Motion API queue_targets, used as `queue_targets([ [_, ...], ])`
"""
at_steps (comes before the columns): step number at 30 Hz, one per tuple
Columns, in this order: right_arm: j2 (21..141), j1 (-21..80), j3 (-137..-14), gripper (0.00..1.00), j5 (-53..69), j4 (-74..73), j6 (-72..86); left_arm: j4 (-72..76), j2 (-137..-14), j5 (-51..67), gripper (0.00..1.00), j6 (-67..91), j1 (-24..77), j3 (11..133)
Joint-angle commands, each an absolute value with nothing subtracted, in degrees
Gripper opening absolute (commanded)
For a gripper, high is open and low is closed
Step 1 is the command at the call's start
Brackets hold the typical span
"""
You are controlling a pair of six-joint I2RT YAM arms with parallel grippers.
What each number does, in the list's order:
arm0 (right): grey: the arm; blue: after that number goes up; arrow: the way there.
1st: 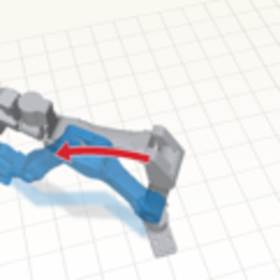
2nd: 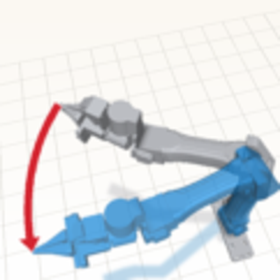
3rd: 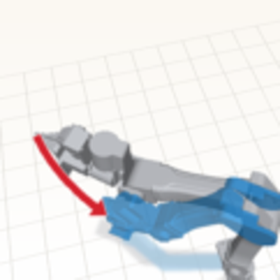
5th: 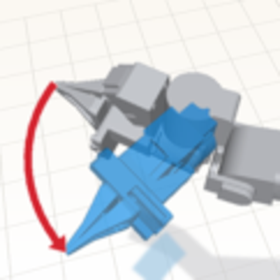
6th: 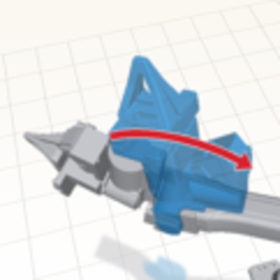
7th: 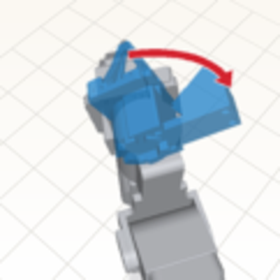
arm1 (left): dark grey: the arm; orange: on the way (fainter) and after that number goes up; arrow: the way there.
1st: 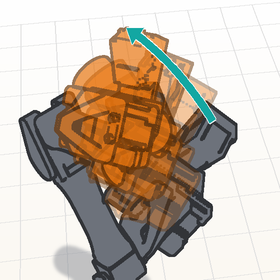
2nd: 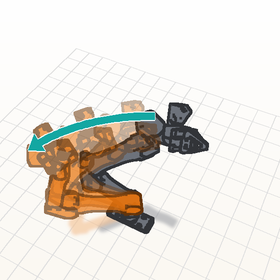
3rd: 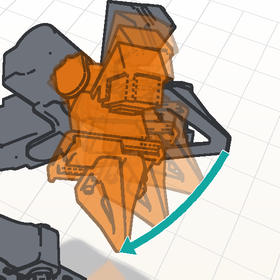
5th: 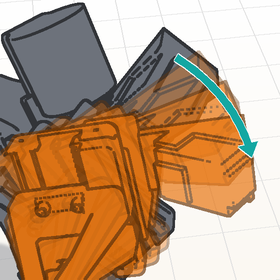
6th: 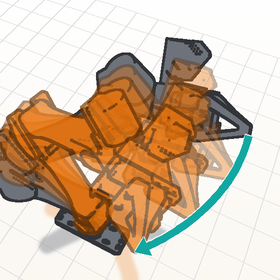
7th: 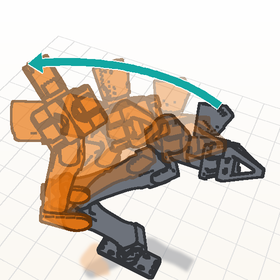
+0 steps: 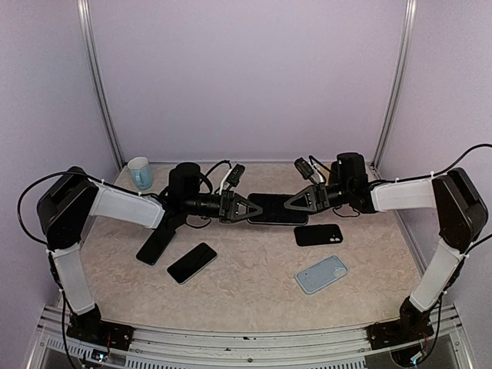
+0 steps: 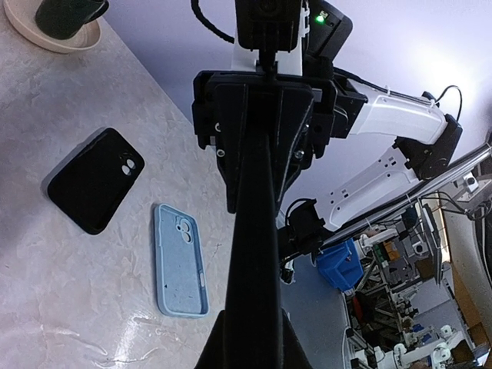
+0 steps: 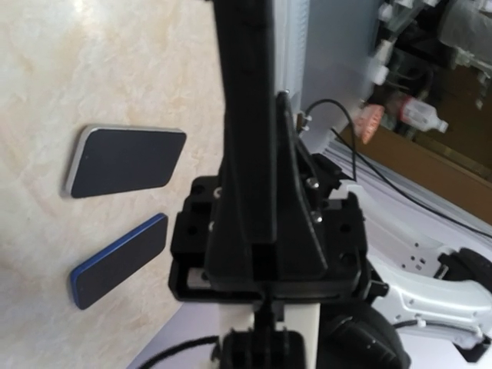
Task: Put the phone into the phone case
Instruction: Press the phone with the phone case.
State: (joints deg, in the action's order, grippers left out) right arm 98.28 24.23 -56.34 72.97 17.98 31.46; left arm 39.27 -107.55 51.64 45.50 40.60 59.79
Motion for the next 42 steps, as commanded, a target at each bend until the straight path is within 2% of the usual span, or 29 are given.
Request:
queue_targets([
  [1, 96.5, 23.6, -56.8, 0.25, 71.9, 19.0, 31.4, 45.0, -105.8, 50.0, 0.0, 47.4, 41.5, 59.6],
  [4, 95.9, 23.3, -56.6, 0.32, 71.7, 18.6, 31.4, 46.1, -106.1, 49.8, 0.0, 47.9, 41.5, 60.0],
  [7, 95.5, 23.0, -56.2, 0.46, 71.1, 18.6, 31.3, 46.6, -106.3, 49.3, 0.0, 48.1, 41.4, 60.4],
  [19, 94.1, 22.2, -54.5, 0.67, 69.4, 19.7, 33.5, 52.1, -105.8, 48.2, 0.0, 50.9, 41.2, 59.6],
  [27, 92.3, 22.2, -52.6, 0.74, 68.5, 24.5, 37.0, 53.7, -104.5, 46.5, 0.0, 51.5, 40.7, 58.9],
  [42, 93.1, 22.3, -50.6, 0.8, 65.0, 29.7, 40.6, 57.6, -104.6, 41.9, 0.0, 55.6, 40.6, 58.8],
])
